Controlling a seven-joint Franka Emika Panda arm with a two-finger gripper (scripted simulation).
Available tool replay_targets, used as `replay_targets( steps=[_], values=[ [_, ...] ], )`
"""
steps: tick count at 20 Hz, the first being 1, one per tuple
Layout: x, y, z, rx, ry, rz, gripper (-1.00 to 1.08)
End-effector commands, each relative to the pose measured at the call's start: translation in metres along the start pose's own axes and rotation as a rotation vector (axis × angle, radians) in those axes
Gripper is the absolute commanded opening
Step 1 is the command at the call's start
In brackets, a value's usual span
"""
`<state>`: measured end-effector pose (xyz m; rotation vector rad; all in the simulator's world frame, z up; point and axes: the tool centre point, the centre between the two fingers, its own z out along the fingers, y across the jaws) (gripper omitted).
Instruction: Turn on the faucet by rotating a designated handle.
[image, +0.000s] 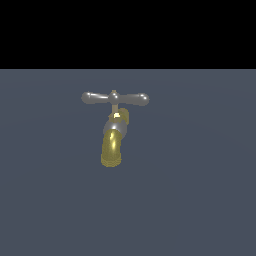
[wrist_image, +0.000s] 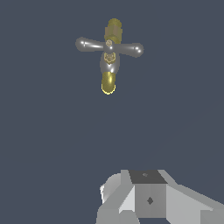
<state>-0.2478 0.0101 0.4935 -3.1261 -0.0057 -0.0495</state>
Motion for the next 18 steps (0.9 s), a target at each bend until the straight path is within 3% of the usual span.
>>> replay_targets(
  steps=[1,10,18],
  values=[
    [0.0,0.0,0.0,0.0,0.0,0.0,-1.0],
    [0.004,0.006,0.01,0.0,-0.001,-0.048,-1.0],
    [0.015,0.021,0.036,0.001,-0.005,-0.172,-1.0]
  ],
)
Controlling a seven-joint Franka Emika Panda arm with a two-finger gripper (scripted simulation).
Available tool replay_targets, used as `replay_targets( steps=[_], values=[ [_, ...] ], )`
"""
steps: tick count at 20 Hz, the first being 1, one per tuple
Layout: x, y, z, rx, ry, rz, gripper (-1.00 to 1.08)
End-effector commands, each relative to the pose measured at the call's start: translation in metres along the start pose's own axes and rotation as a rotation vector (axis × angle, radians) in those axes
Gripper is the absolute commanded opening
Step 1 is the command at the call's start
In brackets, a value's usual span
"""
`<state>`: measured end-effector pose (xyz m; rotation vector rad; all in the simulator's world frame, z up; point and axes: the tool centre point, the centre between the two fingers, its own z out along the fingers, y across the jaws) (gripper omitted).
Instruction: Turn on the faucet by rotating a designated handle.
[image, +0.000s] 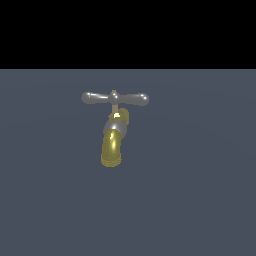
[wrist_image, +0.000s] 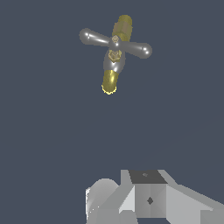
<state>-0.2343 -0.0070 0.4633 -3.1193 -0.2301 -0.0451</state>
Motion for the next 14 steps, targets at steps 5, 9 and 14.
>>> replay_targets(
  steps=[5,9,14],
  values=[
    [0.012,0.018,0.03,0.001,-0.004,-0.142,-1.0],
    [0.022,0.028,0.05,0.001,-0.007,-0.237,-1.0],
    [0.035,0.041,0.076,0.001,-0.01,-0.357,-1.0]
  ],
)
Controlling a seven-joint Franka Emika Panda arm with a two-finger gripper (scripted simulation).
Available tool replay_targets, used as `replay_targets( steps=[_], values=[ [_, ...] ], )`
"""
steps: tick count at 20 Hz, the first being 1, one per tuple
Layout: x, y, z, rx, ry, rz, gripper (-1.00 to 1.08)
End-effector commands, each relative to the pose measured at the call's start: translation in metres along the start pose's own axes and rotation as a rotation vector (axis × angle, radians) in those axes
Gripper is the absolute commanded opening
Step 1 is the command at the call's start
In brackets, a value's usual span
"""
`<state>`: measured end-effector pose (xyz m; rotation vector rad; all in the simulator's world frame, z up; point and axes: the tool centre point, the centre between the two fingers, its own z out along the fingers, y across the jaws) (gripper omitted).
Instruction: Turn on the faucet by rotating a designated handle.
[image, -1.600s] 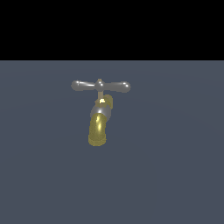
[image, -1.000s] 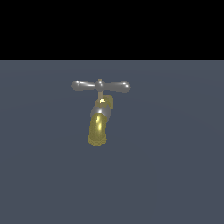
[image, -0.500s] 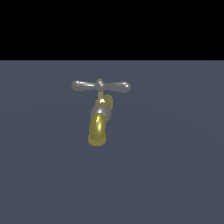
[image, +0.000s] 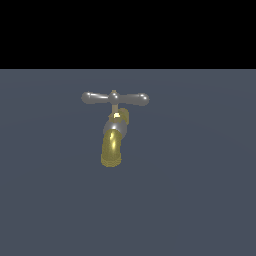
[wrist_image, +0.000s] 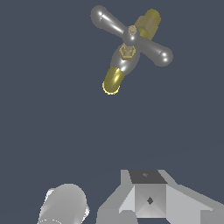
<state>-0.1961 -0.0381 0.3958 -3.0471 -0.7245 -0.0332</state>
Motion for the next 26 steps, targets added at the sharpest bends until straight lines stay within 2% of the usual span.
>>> replay_targets(
  steps=[1,14,26],
  values=[
    [0.005,0.008,0.013,0.0,-0.002,-0.062,-1.0],
    [0.039,0.043,0.079,-0.001,-0.011,-0.371,-1.0],
    [0.077,0.064,0.137,0.0,-0.018,-0.643,-1.0]
  ],
)
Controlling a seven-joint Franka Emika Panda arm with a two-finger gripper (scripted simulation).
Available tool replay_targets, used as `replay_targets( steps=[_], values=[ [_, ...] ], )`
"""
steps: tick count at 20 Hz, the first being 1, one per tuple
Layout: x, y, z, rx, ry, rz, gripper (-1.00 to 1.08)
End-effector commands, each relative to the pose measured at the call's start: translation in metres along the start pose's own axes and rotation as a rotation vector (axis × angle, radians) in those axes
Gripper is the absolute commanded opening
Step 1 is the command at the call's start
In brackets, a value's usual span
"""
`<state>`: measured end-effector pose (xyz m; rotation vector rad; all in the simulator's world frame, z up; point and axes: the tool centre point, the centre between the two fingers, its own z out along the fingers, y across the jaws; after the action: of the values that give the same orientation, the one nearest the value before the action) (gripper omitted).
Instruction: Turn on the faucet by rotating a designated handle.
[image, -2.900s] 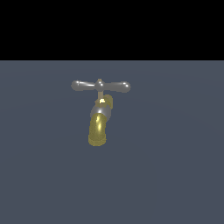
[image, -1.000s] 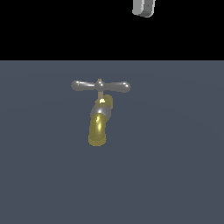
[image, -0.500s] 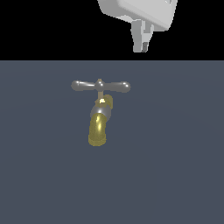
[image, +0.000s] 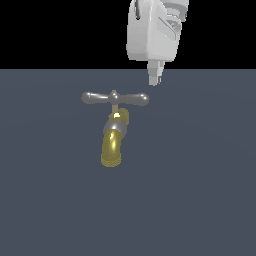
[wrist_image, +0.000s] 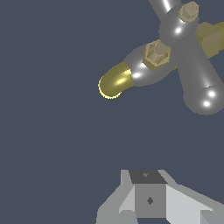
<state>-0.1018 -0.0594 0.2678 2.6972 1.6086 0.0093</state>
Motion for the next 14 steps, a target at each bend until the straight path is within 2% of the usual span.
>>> replay_targets(
  steps=[1,14],
  values=[
    [0.005,0.008,0.012,0.0,-0.001,-0.056,-1.0],
    [0.033,0.034,0.06,0.003,-0.004,-0.289,-1.0]
  ],
)
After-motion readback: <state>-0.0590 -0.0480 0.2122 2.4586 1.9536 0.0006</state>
